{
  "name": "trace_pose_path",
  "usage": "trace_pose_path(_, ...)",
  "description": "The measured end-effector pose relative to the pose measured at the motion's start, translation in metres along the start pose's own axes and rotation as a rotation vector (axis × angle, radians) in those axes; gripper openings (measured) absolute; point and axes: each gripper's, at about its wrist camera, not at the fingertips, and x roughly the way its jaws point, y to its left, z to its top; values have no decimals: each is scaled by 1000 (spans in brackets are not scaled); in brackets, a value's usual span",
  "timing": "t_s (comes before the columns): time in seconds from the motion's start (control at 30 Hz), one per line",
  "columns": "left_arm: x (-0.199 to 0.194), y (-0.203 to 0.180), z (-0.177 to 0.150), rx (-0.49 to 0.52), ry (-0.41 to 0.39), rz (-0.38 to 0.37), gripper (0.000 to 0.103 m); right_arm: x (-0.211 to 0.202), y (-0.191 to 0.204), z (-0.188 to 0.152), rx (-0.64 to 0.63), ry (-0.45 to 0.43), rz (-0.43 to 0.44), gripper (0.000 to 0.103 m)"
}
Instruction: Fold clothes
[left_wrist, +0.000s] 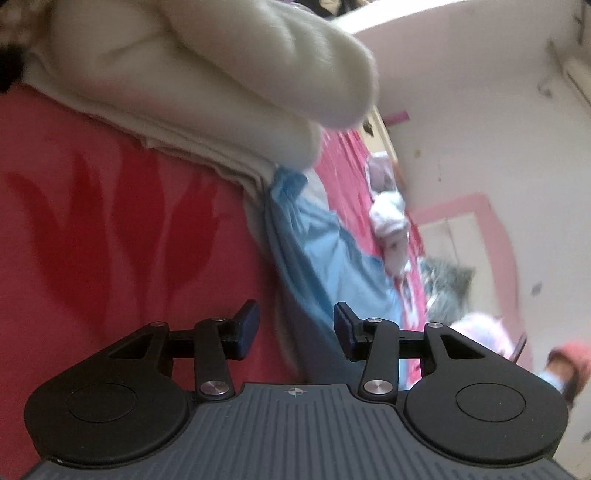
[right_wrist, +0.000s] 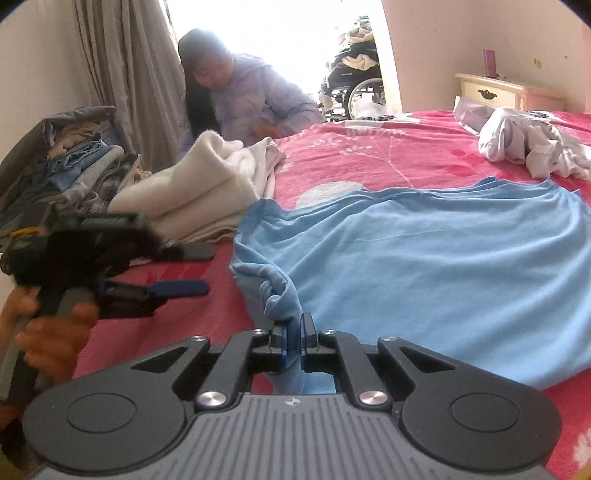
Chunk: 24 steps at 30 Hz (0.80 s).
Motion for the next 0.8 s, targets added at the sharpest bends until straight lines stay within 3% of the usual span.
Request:
trace_pose_path(0.23,29,-2,23,-23,9,25,45,-5,8,-1,-44,-4,1,7)
trace_pose_path(0.4,50,-16,38,51,-8,87,44,-9,24,-6,-153,-9,-10,7)
trace_pose_path(0.6,67,-26,44,101,-40,156,32,-13,43,-12,-279,-24,-5,7)
trace_pose_path(0.73,69,-28,40,125,-69,205,12,-14,45,-13,-285,-40,12,7)
trace_pose_path(0.8,68,-32,37,151,-85,230,9,-16,41,-11,-271,-49,17,7)
